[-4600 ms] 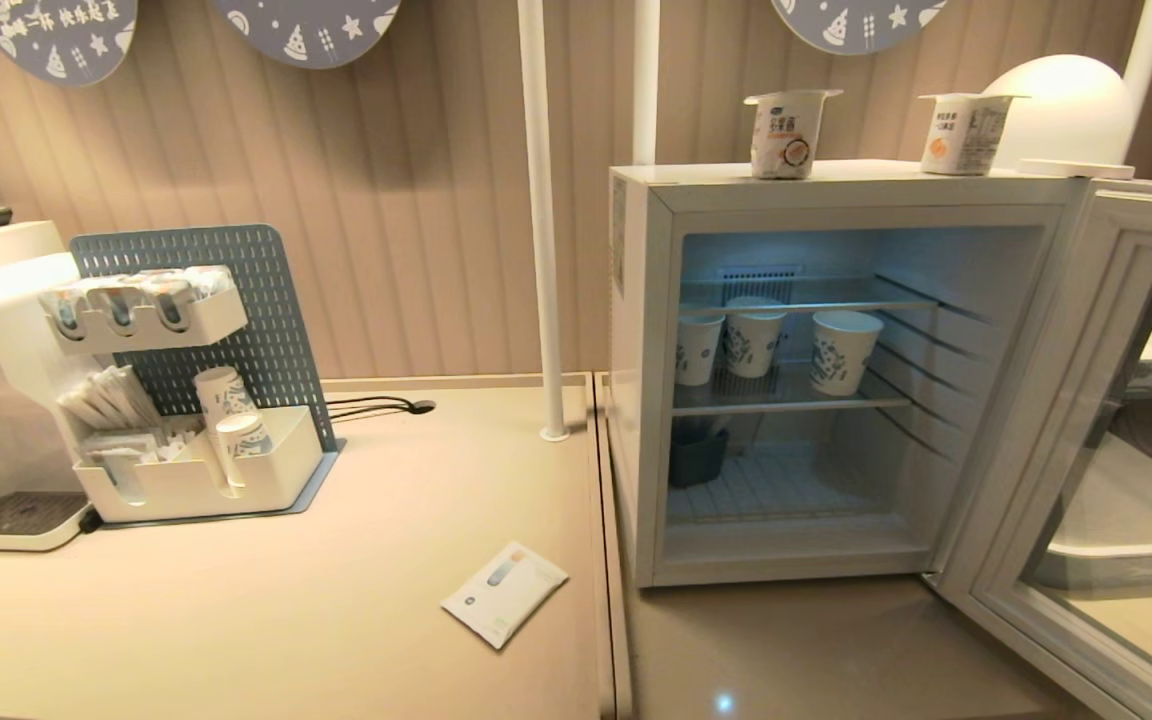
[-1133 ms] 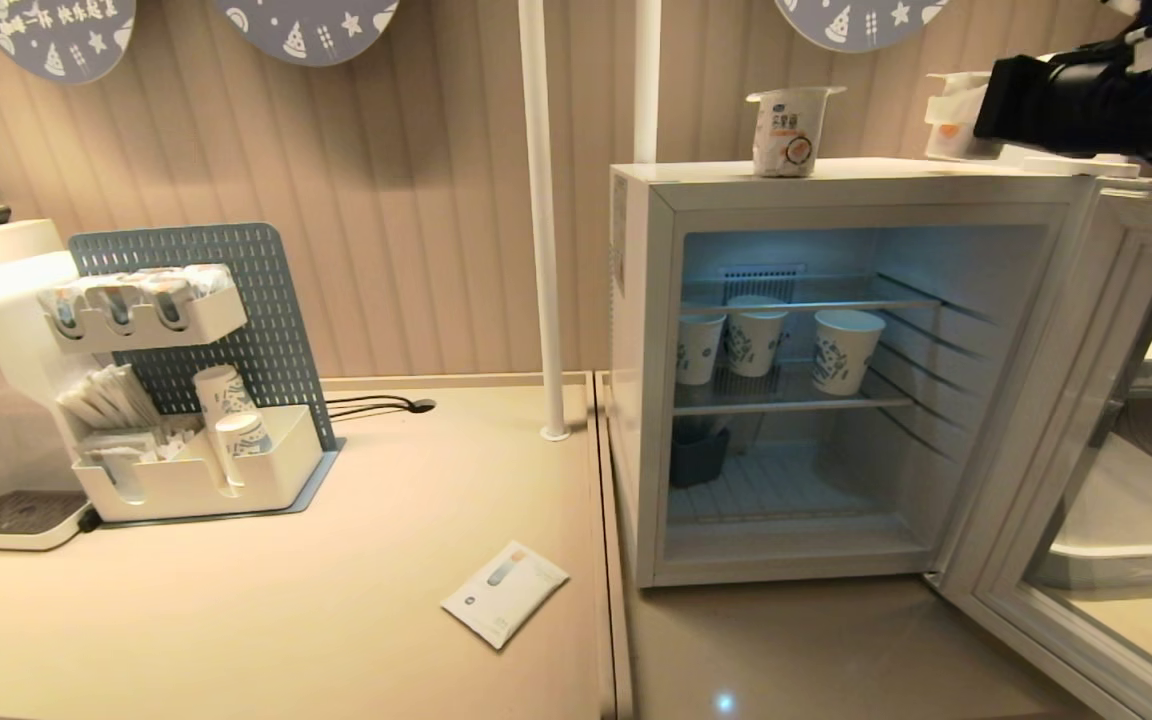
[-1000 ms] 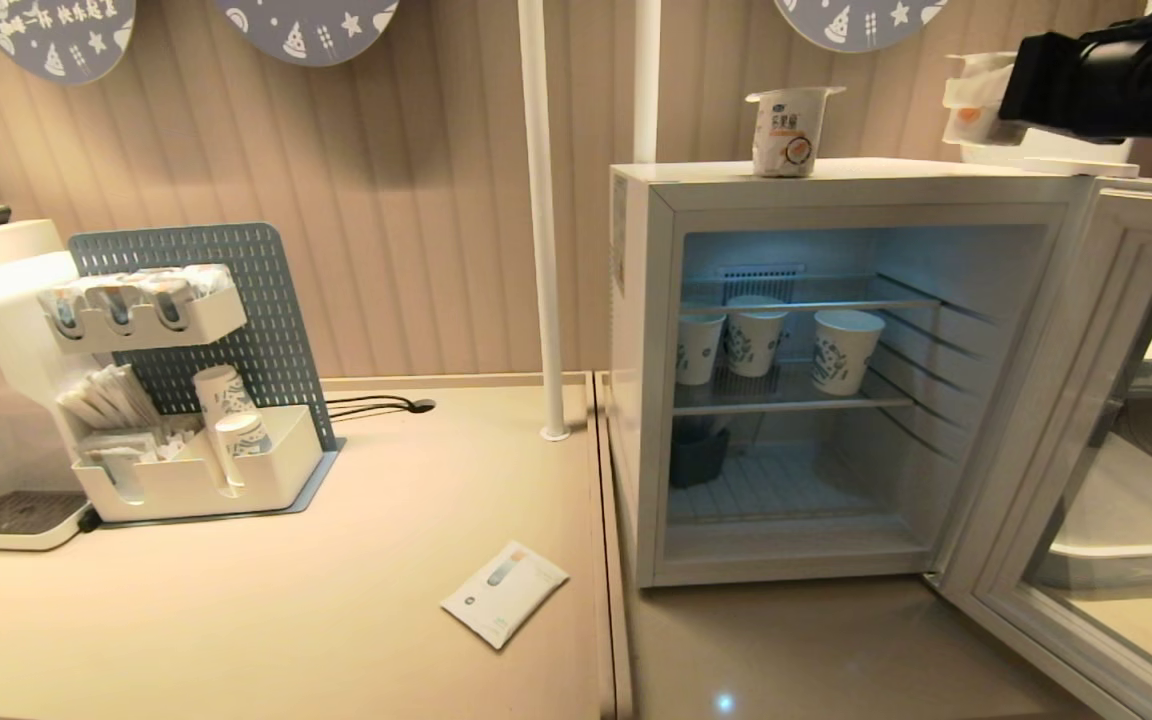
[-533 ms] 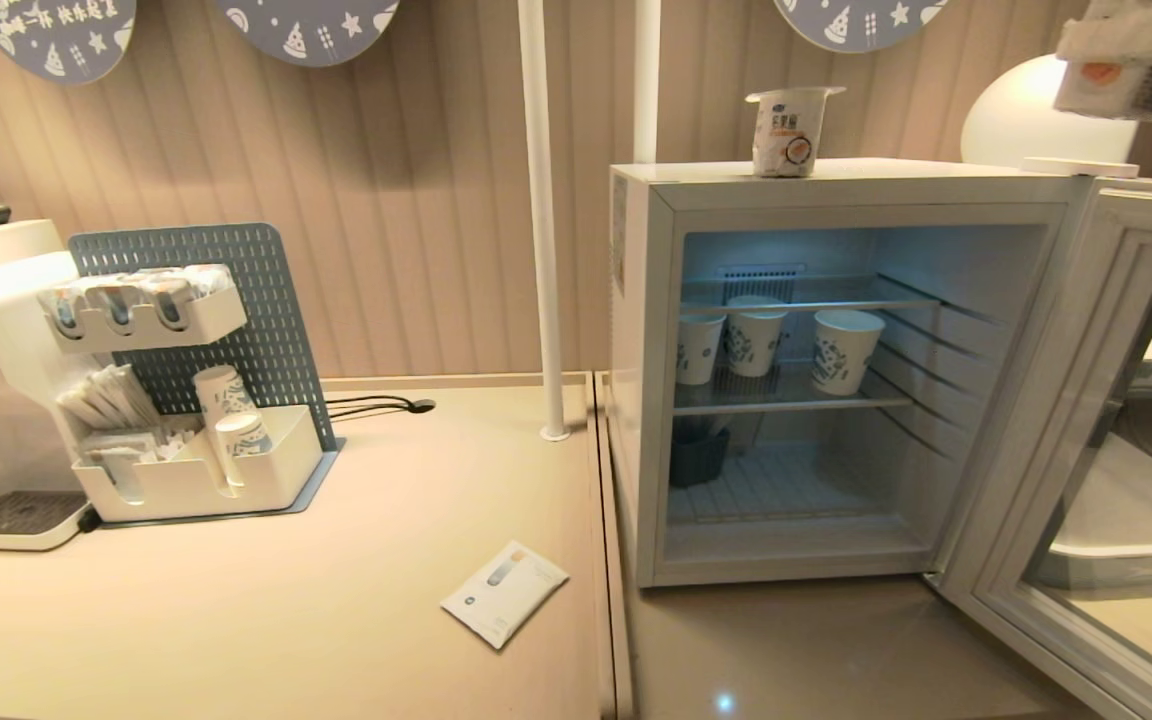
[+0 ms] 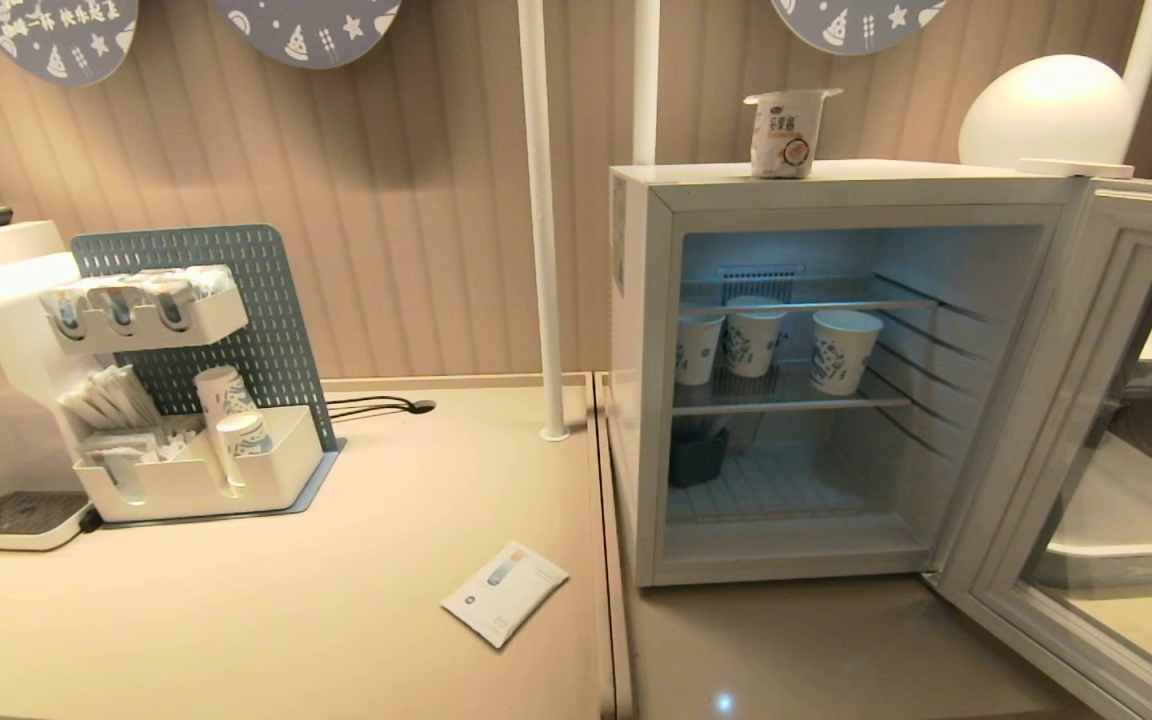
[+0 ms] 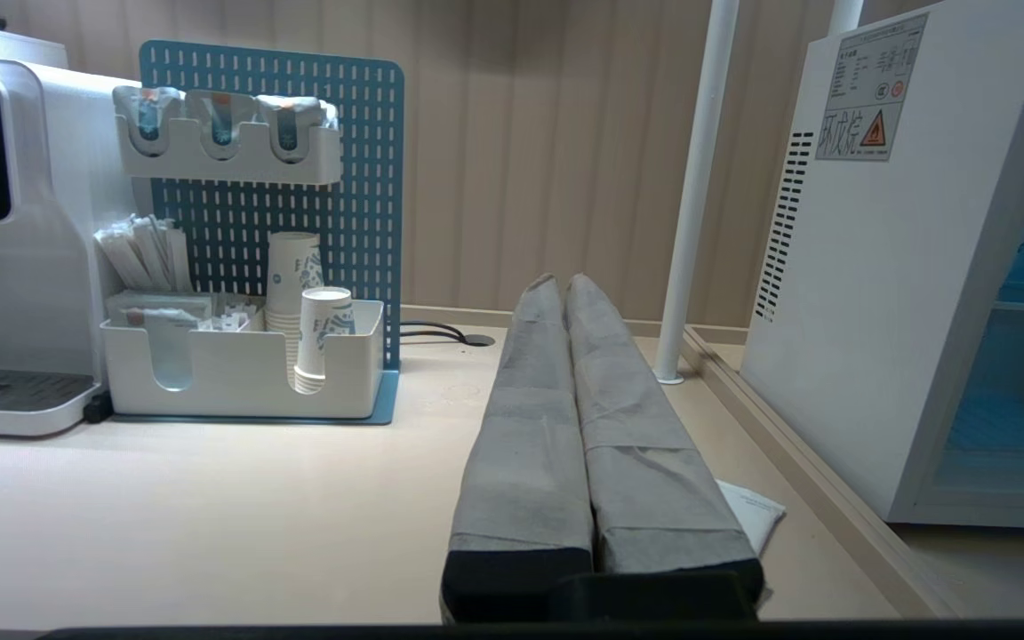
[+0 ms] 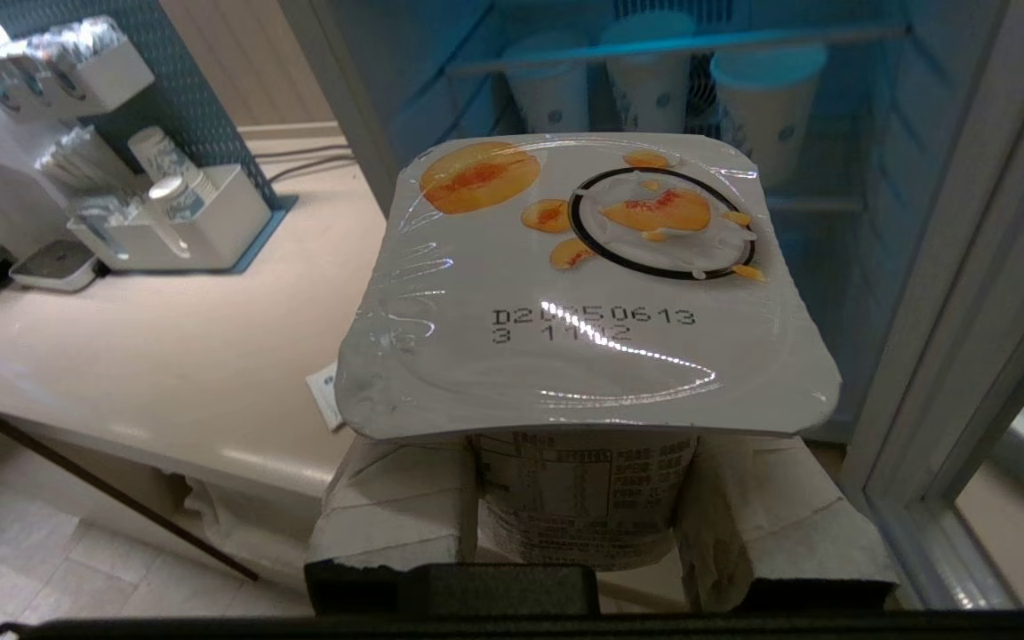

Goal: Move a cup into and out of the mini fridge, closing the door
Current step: Put the yoghurt in the freezer

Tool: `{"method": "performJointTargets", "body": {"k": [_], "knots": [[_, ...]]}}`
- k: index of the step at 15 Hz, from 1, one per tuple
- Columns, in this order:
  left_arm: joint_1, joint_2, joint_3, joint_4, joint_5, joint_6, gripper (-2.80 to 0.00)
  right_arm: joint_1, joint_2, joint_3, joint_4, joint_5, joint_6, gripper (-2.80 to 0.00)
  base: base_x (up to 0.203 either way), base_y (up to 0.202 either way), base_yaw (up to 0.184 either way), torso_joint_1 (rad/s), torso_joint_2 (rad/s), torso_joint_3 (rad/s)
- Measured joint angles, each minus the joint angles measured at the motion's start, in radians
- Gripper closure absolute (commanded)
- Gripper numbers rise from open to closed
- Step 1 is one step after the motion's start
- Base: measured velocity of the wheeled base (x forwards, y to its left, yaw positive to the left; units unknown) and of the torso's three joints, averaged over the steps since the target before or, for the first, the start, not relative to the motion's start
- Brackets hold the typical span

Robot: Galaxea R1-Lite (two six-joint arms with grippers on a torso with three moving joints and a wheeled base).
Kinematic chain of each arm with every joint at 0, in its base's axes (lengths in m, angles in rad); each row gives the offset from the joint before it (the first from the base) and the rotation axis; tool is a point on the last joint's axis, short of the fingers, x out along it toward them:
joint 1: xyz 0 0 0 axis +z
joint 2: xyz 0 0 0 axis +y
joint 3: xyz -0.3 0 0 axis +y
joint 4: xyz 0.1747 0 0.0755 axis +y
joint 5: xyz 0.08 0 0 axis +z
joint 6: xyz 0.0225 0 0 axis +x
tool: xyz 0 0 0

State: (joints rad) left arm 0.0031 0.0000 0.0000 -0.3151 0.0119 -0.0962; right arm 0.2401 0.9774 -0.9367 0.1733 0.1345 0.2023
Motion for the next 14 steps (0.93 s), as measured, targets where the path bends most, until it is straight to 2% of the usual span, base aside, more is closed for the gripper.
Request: {"method": "performJointTargets", "body": {"k": [3,7,14], "knots": [[0.001,0.0,0.0,0.0,0.0,0.0,0.0,0.043,-0.04,0.215,-0.151,-0.003,0.03,0.0,0.0,0.0,0.0,0.0,0.0,0.0],[0.0,0.0,0.0,0.0,0.0,-0.002,0.0,0.089,0.066,0.422,-0.429,-0.044,0.049,0.0,0.0,0.0,0.0,0.0,0.0,0.0],[0.001,0.0,0.0,0.0,0.0,-0.007,0.0,0.097,0.441,0.583,-0.89,-0.096,0.106,0.0,0.0,0.0,0.0,0.0,0.0,0.0]]}}
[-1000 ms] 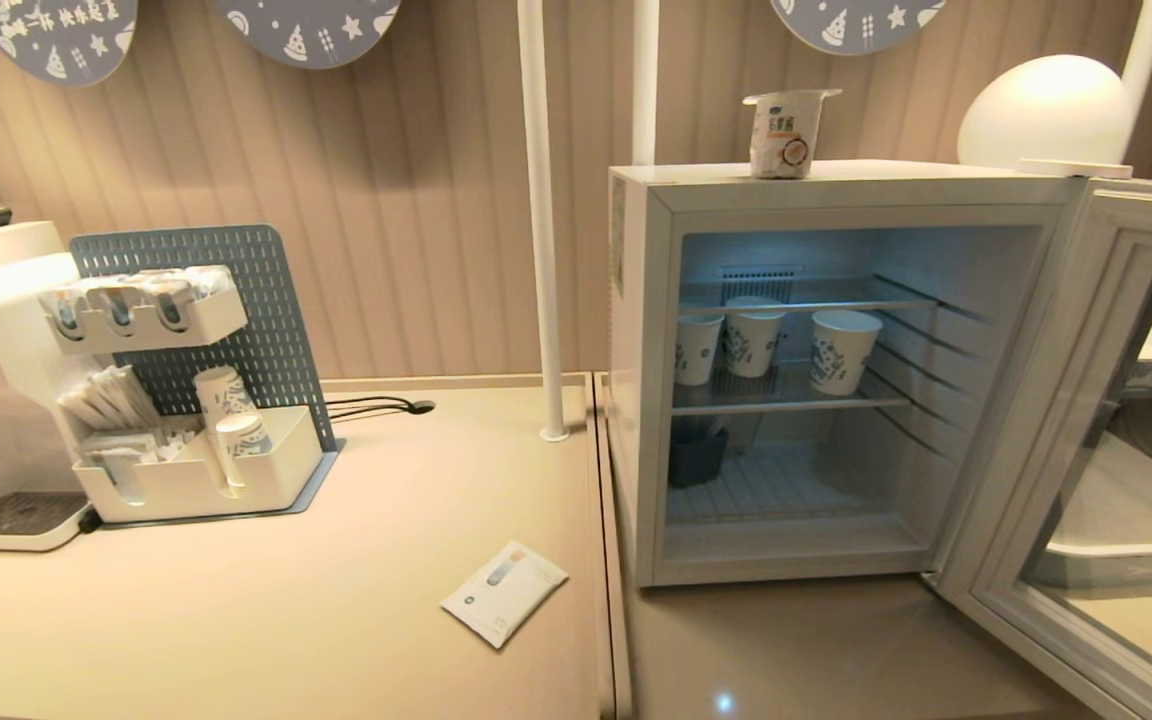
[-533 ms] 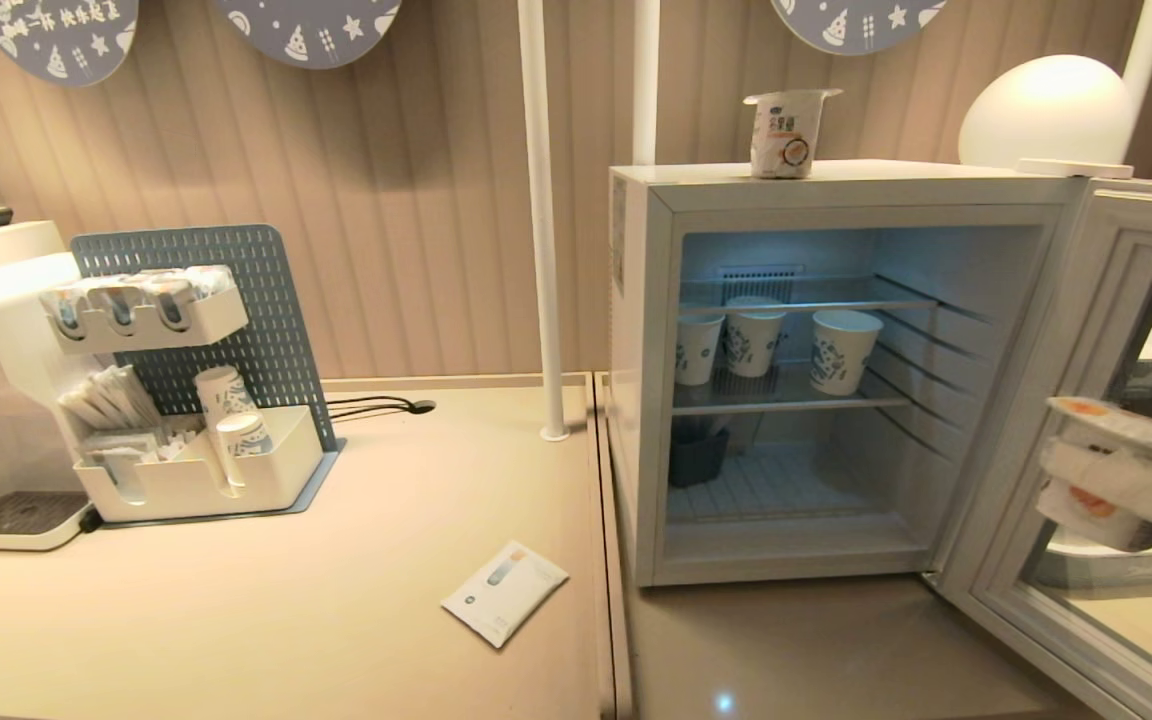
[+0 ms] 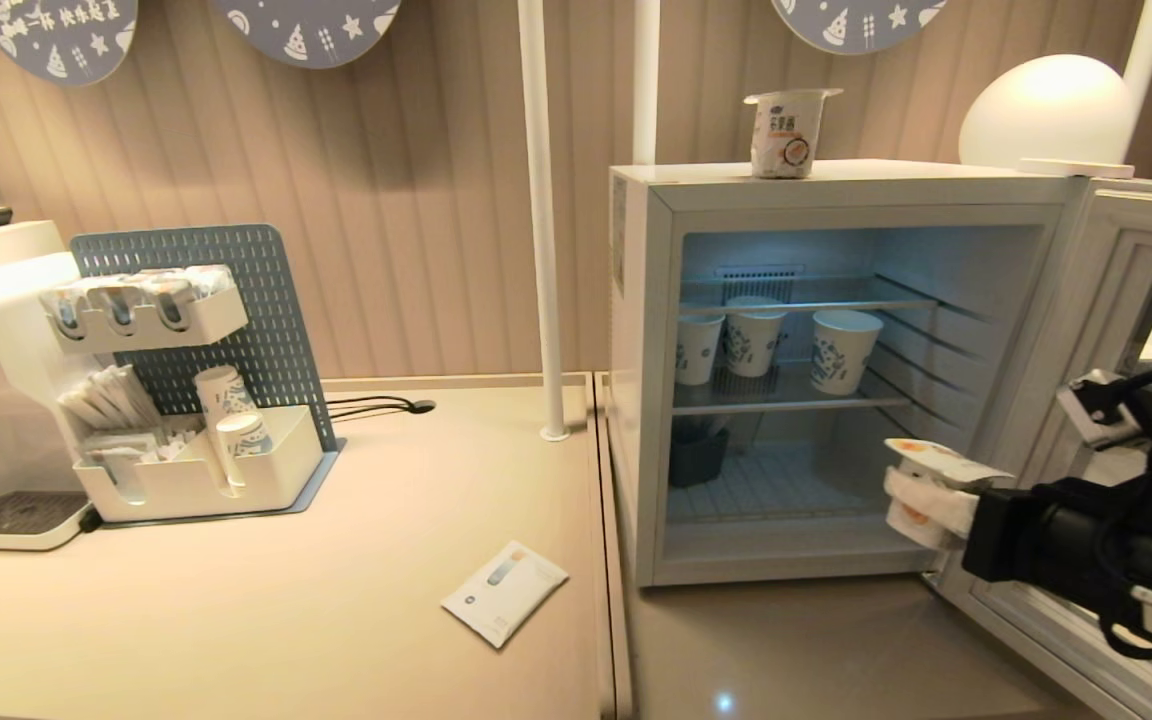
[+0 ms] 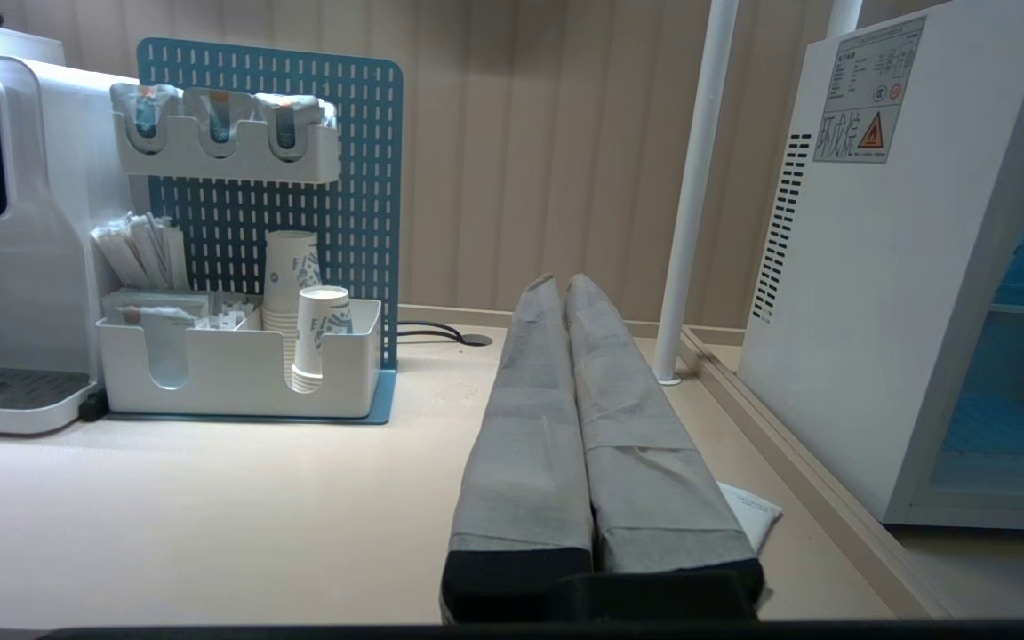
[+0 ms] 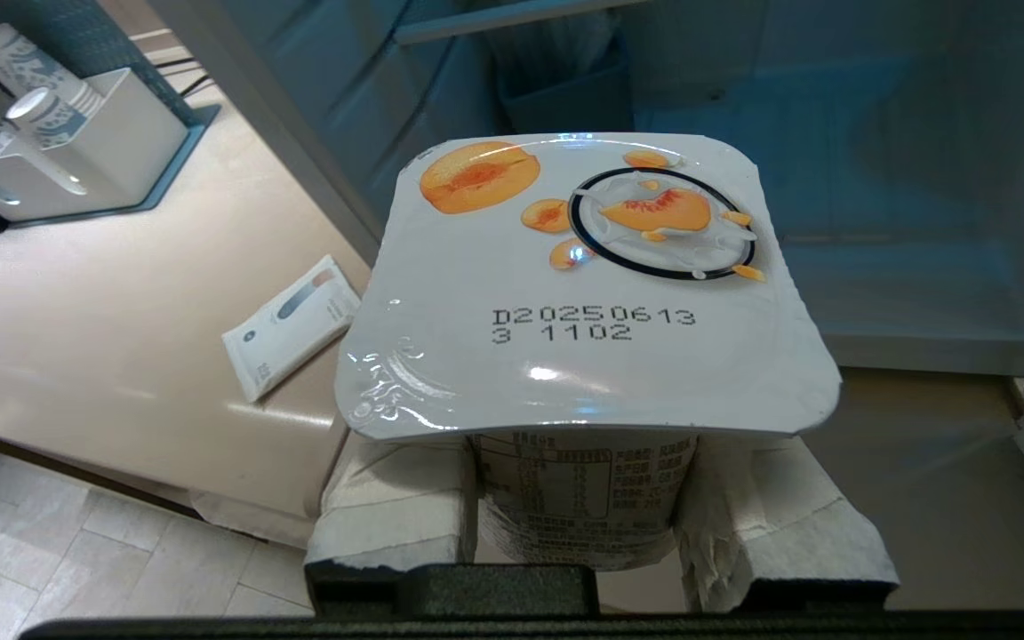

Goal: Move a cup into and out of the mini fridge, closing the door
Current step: Put the yoghurt in the freezer

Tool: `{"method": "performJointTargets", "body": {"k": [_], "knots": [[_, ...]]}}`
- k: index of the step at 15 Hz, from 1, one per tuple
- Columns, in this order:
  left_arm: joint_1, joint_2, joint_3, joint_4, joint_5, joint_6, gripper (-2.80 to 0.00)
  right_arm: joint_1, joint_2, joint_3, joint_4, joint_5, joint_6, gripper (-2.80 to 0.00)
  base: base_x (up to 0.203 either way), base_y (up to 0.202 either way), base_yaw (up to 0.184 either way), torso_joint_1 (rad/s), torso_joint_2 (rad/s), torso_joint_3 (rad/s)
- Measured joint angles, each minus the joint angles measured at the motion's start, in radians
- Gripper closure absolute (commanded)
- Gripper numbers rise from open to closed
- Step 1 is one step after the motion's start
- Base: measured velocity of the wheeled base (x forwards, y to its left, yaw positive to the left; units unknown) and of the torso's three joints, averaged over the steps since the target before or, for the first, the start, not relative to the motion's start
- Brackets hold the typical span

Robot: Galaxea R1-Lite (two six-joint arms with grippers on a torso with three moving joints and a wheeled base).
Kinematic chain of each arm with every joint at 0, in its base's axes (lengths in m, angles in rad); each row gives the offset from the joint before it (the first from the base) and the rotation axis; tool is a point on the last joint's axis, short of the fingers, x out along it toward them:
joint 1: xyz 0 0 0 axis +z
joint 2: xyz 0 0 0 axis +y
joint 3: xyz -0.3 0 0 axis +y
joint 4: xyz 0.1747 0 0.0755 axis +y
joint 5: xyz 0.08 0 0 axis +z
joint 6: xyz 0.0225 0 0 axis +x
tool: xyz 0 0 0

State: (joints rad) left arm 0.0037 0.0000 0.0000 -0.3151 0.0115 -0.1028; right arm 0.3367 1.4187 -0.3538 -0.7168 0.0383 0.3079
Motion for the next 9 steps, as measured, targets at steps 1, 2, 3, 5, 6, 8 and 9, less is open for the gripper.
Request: {"method": "performJointTargets", "body": {"k": [1,2,3,5,6,8,9], "knots": [[0.0,0.0,0.0,0.0,0.0,-0.001,0.0,-0.009,0.065,0.009,-0.063,-0.003,0.002,0.0,0.0,0.0,0.0,0.0,0.0,0.0],[0.0,0.0,0.0,0.0,0.0,0.0,0.0,-0.022,0.125,0.014,-0.116,-0.004,0.003,0.0,0.0,0.0,0.0,0.0,0.0,0.0],[-0.001,0.0,0.0,0.0,0.0,-0.001,0.0,-0.039,0.191,0.018,-0.175,-0.005,0.003,0.0,0.0,0.0,0.0,0.0,0.0,0.0],[-0.001,0.0,0.0,0.0,0.0,-0.001,0.0,-0.076,0.314,0.025,-0.309,-0.006,-0.006,0.0,0.0,0.0,0.0,0.0,0.0,0.0],[0.0,0.0,0.0,0.0,0.0,-0.001,0.0,-0.096,0.374,0.028,-0.391,-0.006,-0.013,0.0,0.0,0.0,0.0,0.0,0.0,0.0],[0.0,0.0,0.0,0.0,0.0,0.0,0.0,-0.121,0.477,0.031,-0.509,-0.007,-0.041,0.0,0.0,0.0,0.0,0.0,0.0,0.0],[-0.001,0.0,0.0,0.0,0.0,-0.001,0.0,-0.131,0.528,0.031,-0.562,-0.009,-0.056,0.0,0.0,0.0,0.0,0.0,0.0,0.0]]}}
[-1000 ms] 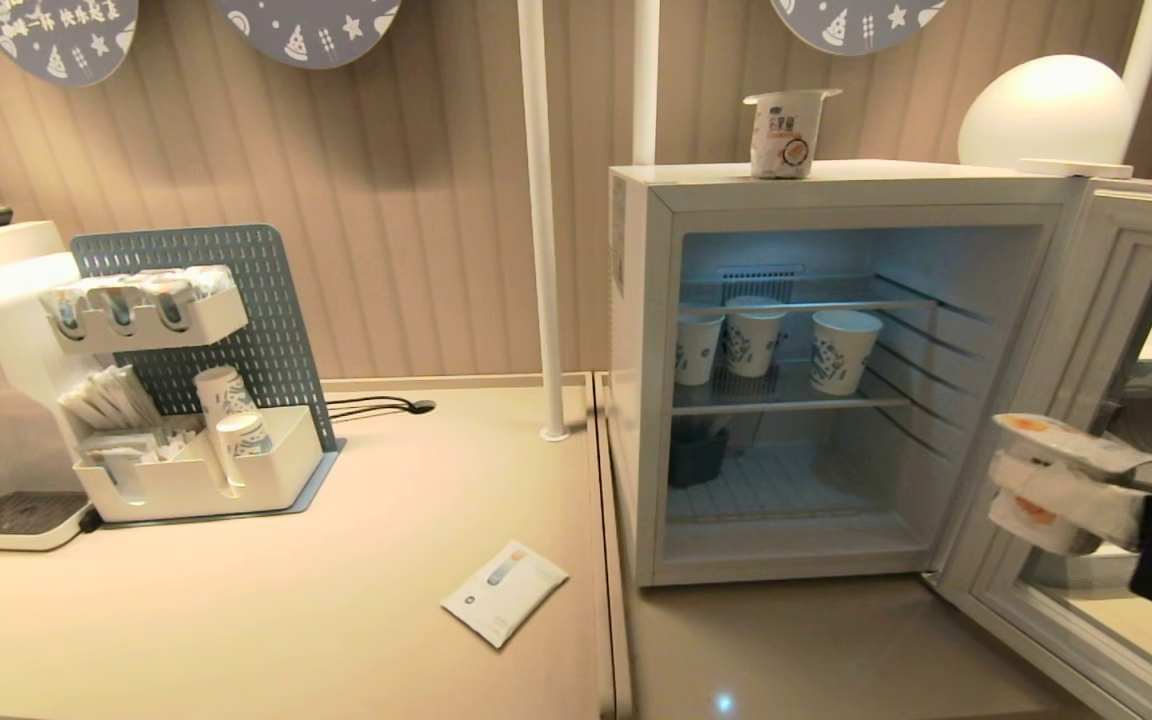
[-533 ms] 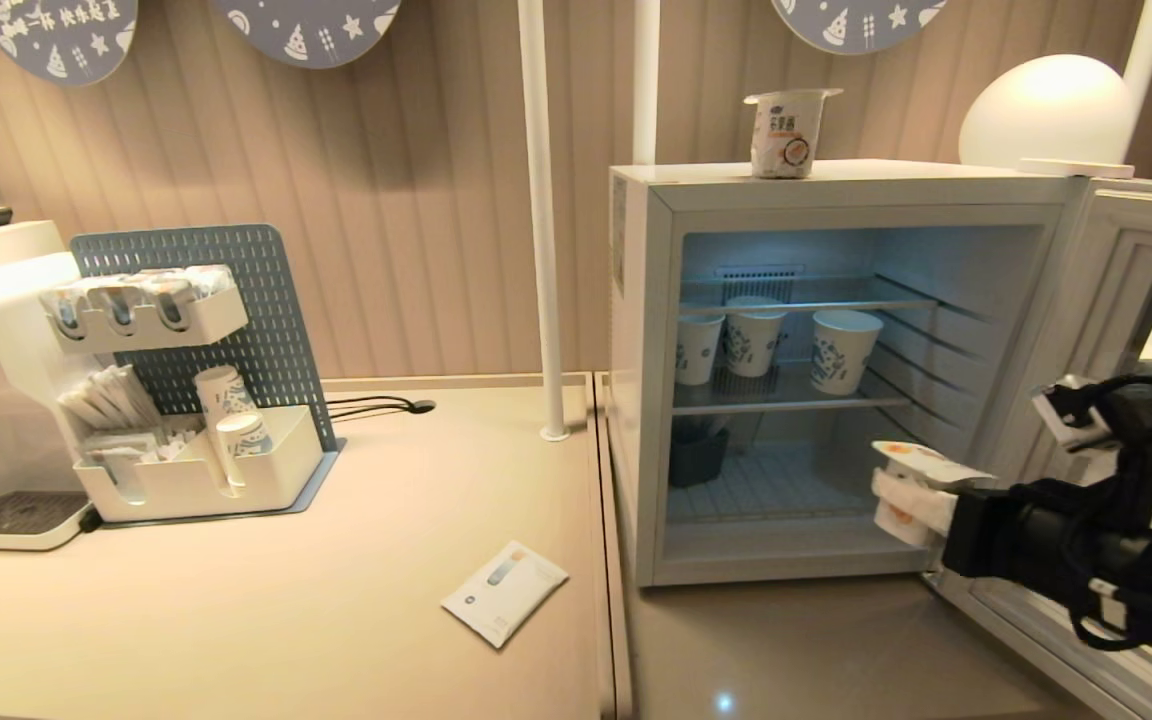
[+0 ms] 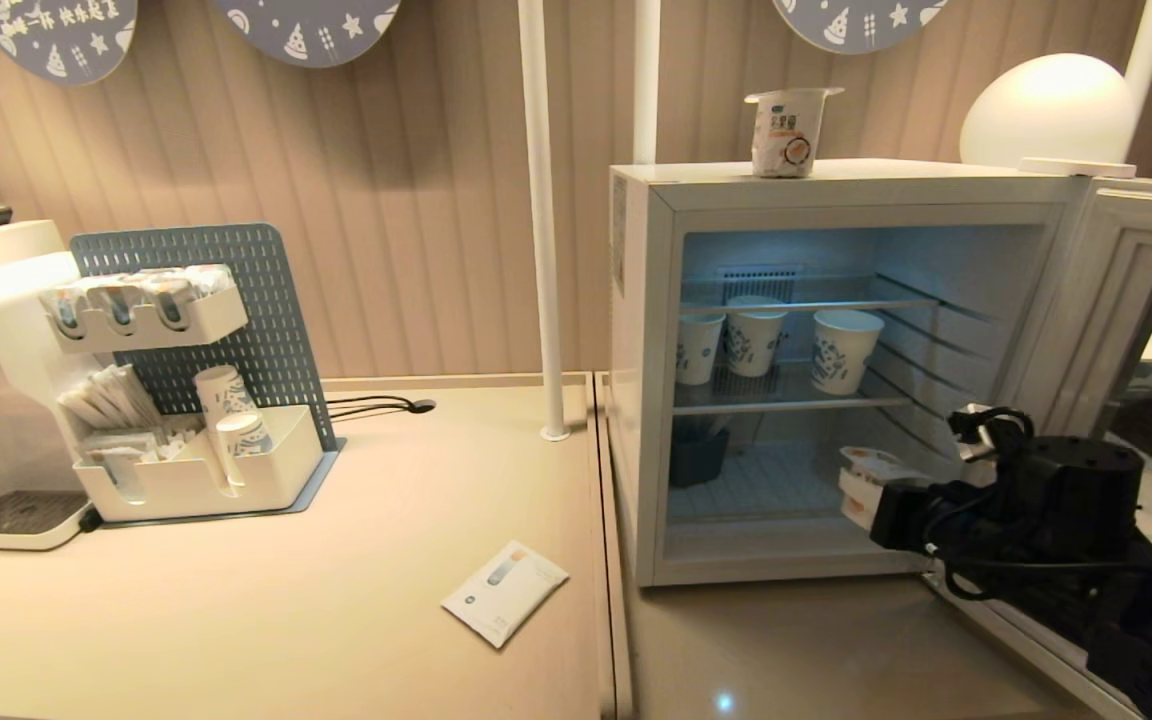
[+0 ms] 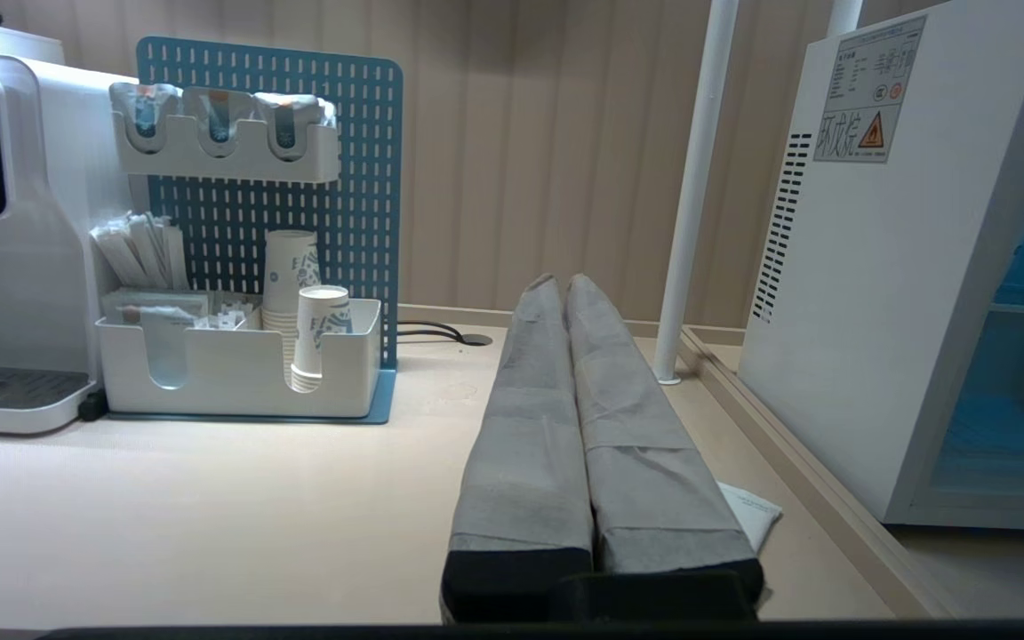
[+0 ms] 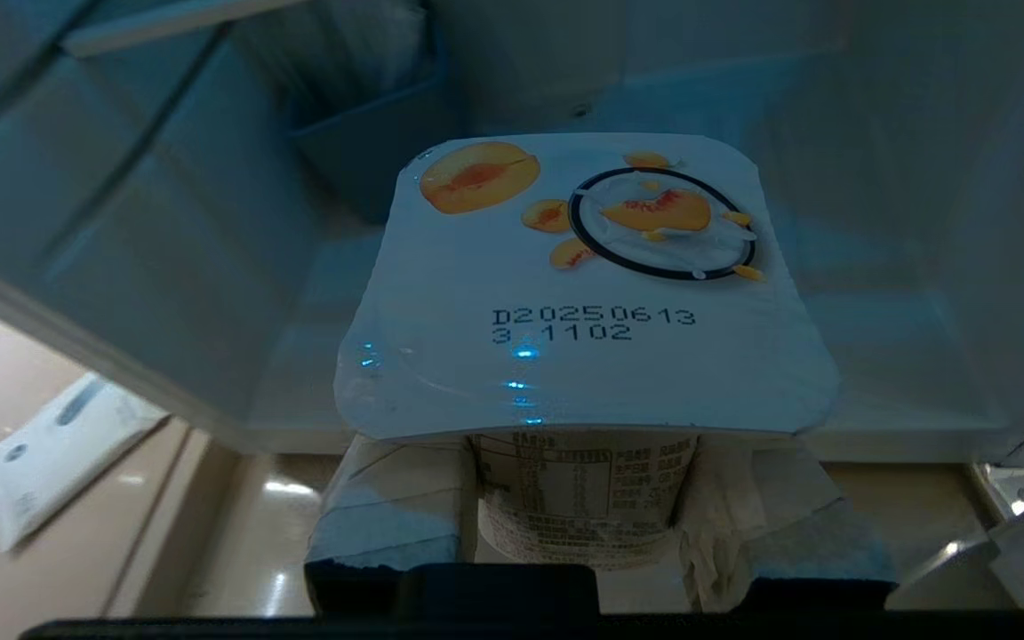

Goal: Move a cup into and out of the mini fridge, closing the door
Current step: Put the yoghurt in the freezer

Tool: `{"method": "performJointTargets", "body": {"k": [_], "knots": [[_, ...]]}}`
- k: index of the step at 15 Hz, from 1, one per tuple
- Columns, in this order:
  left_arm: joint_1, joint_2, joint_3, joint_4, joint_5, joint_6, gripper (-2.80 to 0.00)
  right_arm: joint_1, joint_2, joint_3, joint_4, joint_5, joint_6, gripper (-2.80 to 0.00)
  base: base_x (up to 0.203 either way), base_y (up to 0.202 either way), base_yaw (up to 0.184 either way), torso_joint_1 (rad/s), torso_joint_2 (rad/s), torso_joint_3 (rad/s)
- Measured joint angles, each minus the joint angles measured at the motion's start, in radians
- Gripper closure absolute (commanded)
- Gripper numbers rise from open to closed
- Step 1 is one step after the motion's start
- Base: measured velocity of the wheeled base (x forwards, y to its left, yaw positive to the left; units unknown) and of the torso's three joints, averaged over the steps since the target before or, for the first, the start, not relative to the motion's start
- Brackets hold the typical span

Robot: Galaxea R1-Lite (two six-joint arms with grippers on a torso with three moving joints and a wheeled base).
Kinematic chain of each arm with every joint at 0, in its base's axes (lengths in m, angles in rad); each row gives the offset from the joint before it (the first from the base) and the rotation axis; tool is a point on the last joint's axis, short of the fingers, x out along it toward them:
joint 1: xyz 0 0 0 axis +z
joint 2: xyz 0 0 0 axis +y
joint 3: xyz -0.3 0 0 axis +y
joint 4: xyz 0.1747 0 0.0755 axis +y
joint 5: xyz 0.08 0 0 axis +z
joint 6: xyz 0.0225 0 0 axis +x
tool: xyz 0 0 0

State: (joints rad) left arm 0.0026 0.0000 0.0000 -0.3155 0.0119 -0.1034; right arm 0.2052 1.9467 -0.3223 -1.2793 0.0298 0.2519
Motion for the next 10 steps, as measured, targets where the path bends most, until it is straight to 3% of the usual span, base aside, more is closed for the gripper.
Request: {"method": "performJointTargets", "body": {"k": [5,10], "knots": [[0.001,0.0,0.0,0.0,0.001,-0.004,0.0,-0.037,0.217,-0.032,-0.233,-0.032,-0.101,0.0,0.0,0.0,0.0,0.0,0.0,0.0],[0.001,0.0,0.0,0.0,0.001,-0.004,0.0,-0.064,0.343,-0.158,-0.182,-0.035,-0.106,0.0,0.0,0.0,0.0,0.0,0.0,0.0]]}}
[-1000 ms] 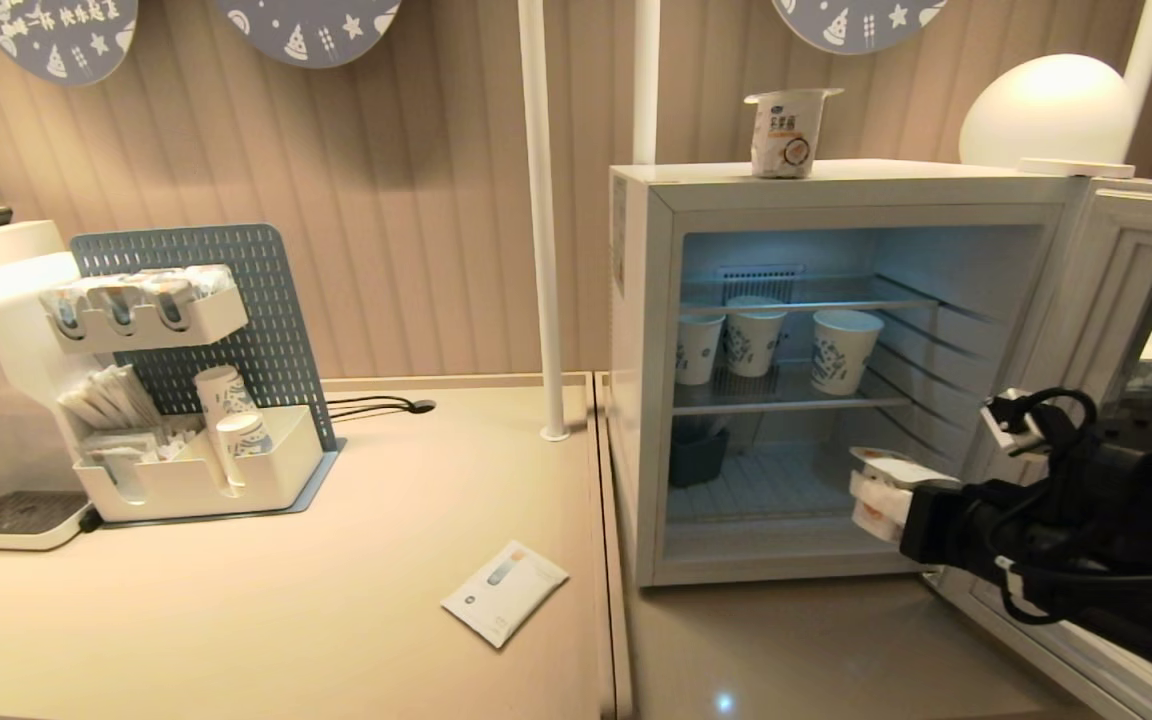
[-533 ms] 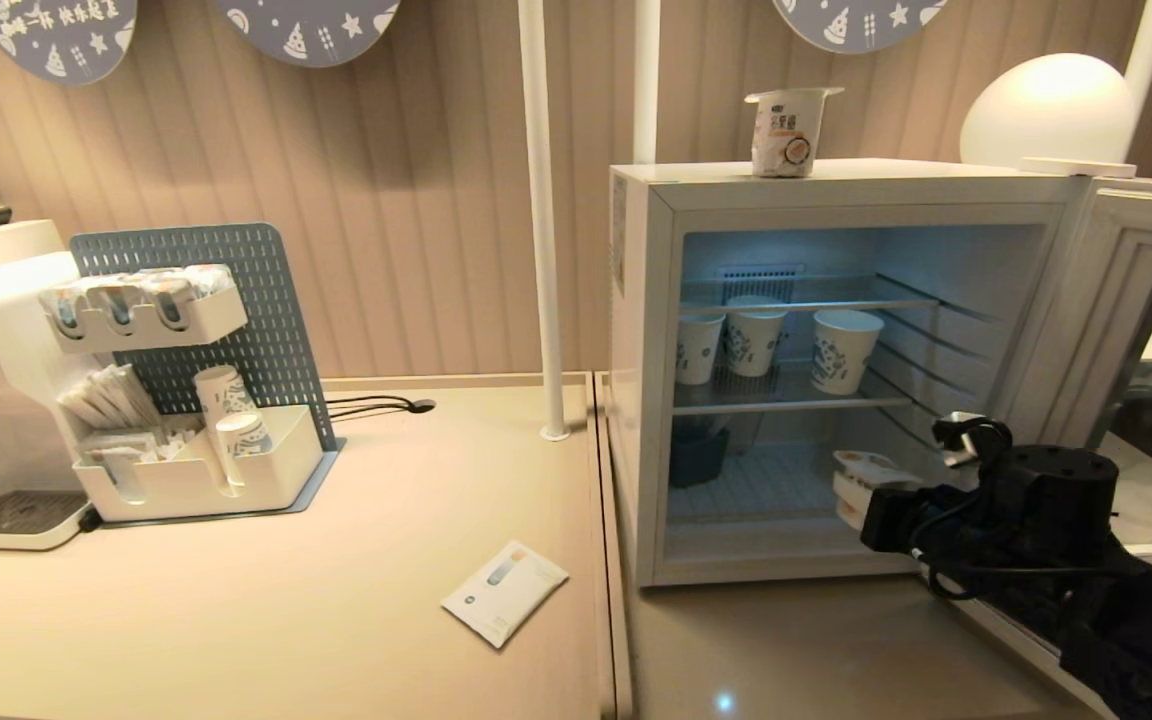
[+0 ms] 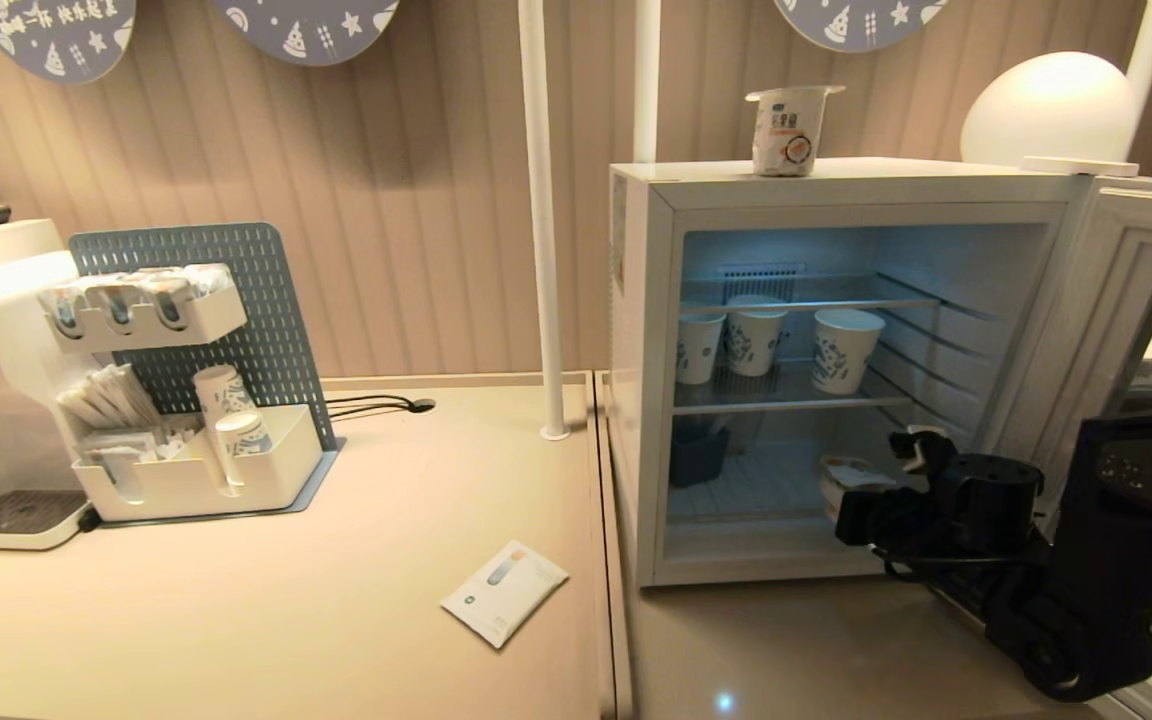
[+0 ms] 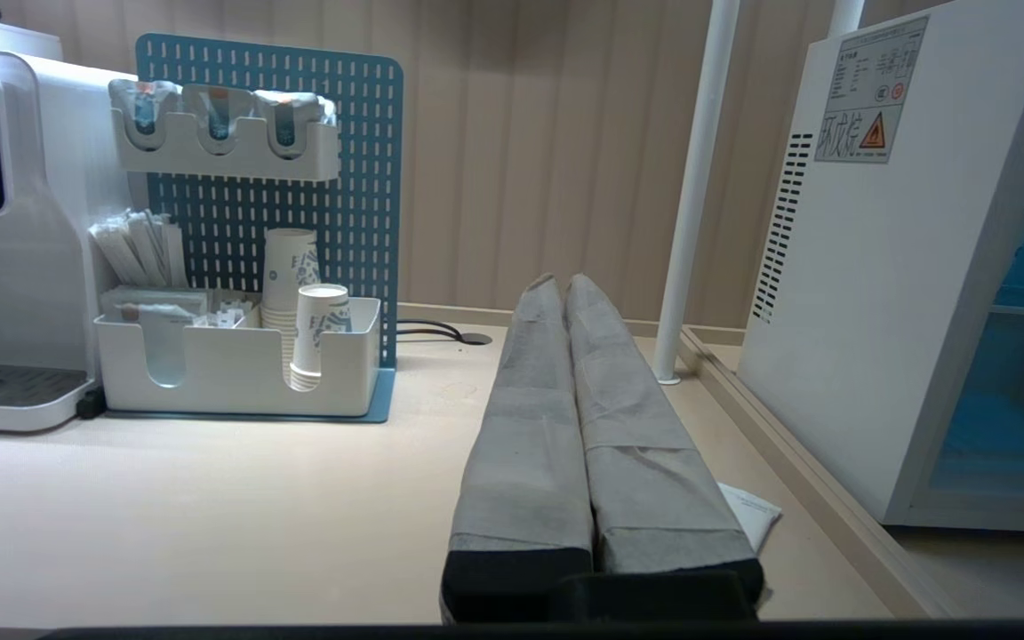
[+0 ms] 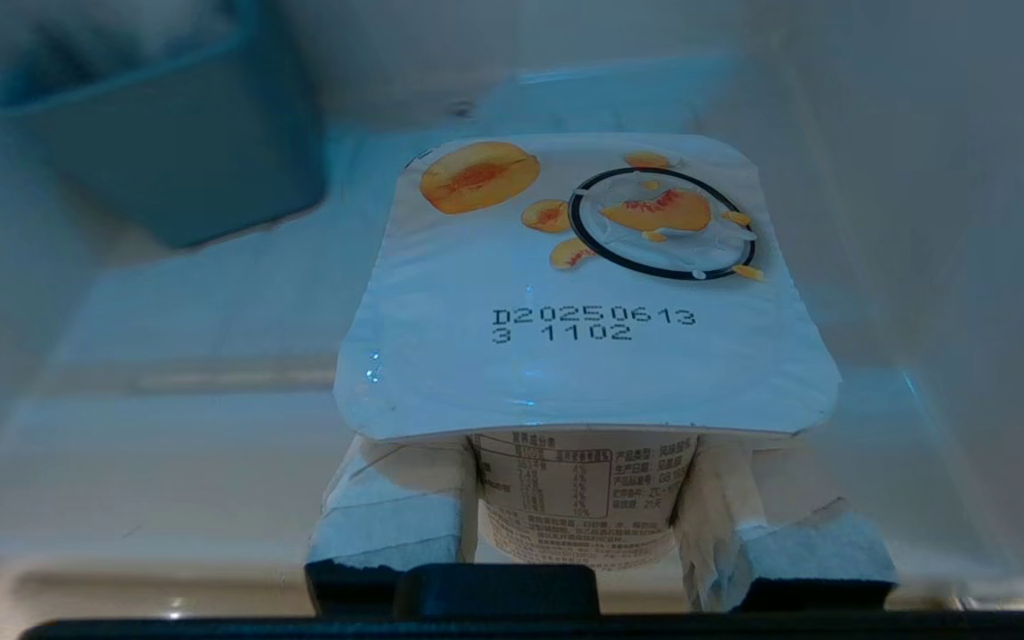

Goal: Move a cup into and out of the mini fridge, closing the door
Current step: Put the yoghurt in the freezer

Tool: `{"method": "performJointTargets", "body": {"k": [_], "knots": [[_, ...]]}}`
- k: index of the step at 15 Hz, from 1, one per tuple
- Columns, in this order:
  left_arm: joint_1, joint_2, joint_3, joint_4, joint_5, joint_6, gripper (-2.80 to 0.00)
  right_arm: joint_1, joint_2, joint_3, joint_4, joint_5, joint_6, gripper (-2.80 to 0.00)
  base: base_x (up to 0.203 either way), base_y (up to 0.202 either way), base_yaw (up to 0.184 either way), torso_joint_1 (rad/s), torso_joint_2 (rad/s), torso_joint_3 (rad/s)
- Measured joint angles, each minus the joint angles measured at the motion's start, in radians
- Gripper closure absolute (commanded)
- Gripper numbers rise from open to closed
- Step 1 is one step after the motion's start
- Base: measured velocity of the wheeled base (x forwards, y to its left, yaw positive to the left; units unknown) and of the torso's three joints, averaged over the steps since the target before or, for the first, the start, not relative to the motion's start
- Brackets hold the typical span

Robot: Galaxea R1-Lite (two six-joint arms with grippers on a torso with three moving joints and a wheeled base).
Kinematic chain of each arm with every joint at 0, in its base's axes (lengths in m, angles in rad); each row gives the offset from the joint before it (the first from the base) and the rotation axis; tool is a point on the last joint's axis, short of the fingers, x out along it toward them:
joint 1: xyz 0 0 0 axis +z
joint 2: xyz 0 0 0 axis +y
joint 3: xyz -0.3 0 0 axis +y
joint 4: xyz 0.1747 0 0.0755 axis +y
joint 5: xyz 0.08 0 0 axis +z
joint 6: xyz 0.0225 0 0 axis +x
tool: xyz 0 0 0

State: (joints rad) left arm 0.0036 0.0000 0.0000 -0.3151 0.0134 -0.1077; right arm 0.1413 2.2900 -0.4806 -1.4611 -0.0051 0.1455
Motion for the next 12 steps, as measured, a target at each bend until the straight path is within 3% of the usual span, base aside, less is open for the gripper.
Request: {"method": "performJointTargets", "body": {"k": [8,12], "knots": [[0.0,0.0,0.0,0.0,0.0,0.0,0.0,-0.017,0.072,-0.246,0.27,-0.002,-0.022,0.0,0.0,0.0,0.0,0.0,0.0,0.0],[0.0,0.0,0.0,0.0,0.0,0.0,0.0,-0.017,0.083,-0.307,0.327,-0.014,-0.031,0.0,0.0,0.0,0.0,0.0,0.0,0.0]]}}
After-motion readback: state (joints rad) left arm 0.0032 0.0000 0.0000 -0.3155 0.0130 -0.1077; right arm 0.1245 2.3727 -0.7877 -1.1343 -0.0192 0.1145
